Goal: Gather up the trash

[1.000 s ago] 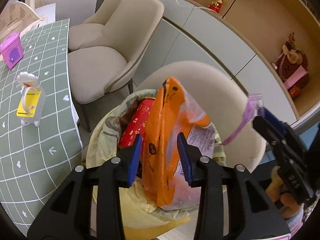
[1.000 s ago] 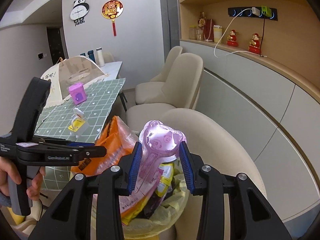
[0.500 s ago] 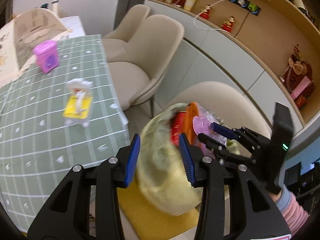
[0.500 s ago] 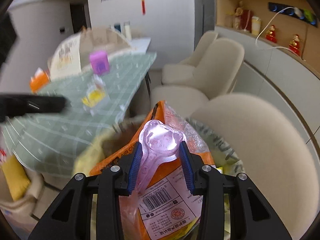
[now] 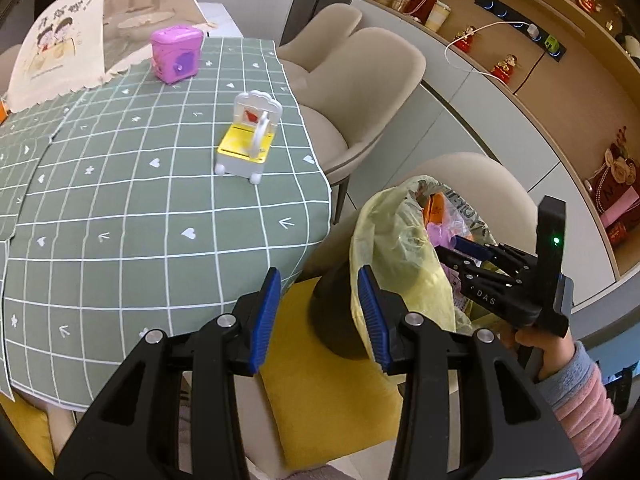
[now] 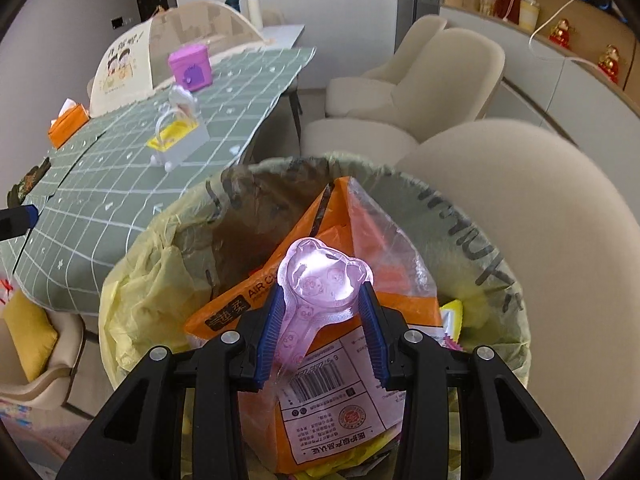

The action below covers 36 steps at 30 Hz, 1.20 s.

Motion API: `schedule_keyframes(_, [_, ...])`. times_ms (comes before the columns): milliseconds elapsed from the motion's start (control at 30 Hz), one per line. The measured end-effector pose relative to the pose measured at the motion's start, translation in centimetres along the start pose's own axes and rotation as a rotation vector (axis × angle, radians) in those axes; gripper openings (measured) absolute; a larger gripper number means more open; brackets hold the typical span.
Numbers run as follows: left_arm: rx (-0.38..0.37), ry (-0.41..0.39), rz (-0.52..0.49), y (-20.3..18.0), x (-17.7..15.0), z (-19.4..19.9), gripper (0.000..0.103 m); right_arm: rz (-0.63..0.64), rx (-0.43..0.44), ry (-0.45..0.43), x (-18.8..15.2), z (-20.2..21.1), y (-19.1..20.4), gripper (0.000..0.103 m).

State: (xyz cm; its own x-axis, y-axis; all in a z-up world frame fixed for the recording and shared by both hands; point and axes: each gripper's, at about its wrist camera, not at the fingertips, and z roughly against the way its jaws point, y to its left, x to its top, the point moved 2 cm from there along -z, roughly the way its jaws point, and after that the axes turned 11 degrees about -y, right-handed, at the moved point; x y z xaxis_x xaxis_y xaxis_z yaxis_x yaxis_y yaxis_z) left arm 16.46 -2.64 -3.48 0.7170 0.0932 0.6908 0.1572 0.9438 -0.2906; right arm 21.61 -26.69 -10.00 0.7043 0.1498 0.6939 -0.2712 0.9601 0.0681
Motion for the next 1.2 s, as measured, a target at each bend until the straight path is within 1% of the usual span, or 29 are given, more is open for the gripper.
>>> schedule_keyframes(100, [0.021, -0.030, -0.029, -0.1, -0.3, 1.0, 0.039, -0.020, 0.011, 0.012, -0.2, 0.1, 0.1, 0.037])
schedule_keyframes(167, [0.035, -0.050, -0.033, 0.2, -0.3, 1.6, 0.047, -0.040, 0.010, 0.000, -0.2, 0.7, 0.1, 0.037])
schedule_keyframes(200, [0.037, -0.056, -0.032, 0.3, -0.4, 1.9, 0.053, -0.047, 0.007, -0.006, -0.2, 1.0, 0.2, 0.038])
schedule_keyframes(233, [0.038, -0.057, -0.029, 0.5, -0.5, 2.1, 0.057, -0.057, 0.000, -0.019, -0.3, 1.4, 0.2, 0.038])
schedule_keyframes(267, [0.043, -0.056, -0.025, 0.7, -0.7, 2.3, 0.058, -0.064, -0.003, -0.030, -0.4, 1.8, 0.3, 0.039])
schedule_keyframes(300, [0.047, -0.053, -0.022, 0.9, -0.8, 2.3, 0.059, -0.070, -0.006, -0.040, -0.4, 2.2, 0.4, 0.046])
schedule_keyframes(333, [0.048, -0.045, -0.019, 1.0, -1.1, 2.4, 0.059, -0.078, -0.007, -0.057, -0.5, 2.8, 0.5, 0.049])
schedule_keyframes(467, [0.062, -0.030, -0.022, 1.5, -2.2, 2.8, 0.061, -0.097, -0.017, -0.101, -1.0, 4.9, 1.3, 0.049])
schedule_keyframes(567, [0.079, -0.038, -0.033, 1.8, -3.1, 3.4, 0.062, -0.114, -0.031, -0.146, -1.5, 7.0, 2.0, 0.049])
schedule_keyframes(667, [0.117, -0.069, -0.056, 1.9, -3.8, 4.3, 0.062, -0.141, -0.031, -0.204, -1.8, 9.6, 2.8, 0.050])
schedule_keyframes(733, [0.152, -0.119, -0.080, 1.7, -4.2, 5.5, 0.062, -0.148, -0.039, -0.252, -2.1, 11.6, 3.7, 0.050])
schedule_keyframes(800, [0.177, -0.172, -0.100, 1.4, -4.5, 6.7, 0.062, -0.147, -0.028, -0.286, -2.3, 13.0, 4.6, 0.050])
schedule_keyframes(867, [0.186, -0.211, -0.110, 1.0, -4.8, 7.7, 0.062, -0.130, -0.023, -0.314, -2.7, 14.6, 6.1, 0.050])
schedule_keyframes(933, [0.179, -0.236, -0.116, 0.6, -5.3, 8.8, 0.062, -0.119, -0.013, -0.338, -3.3, 15.7, 7.3, 0.050])
schedule_keyframes(1033, [0.181, -0.272, -0.136, -0.2, -6.2, 10.1, 0.062, -0.105, -0.001, -0.362, -4.2, 16.9, 8.9, 0.050])
schedule_keyframes(1133, [0.222, -0.315, -0.195, -1.6, -7.4, 11.1, 0.062, -0.071, -0.019, -0.366, -5.1, 17.6, 10.3, 0.050])
schedule_keyframes(1200, [0.219, -0.325, -0.210, -2.4, -8.2, 11.5, 0.062, -0.064, -0.013, -0.367, -5.7, 17.9, 11.0, 0.050])
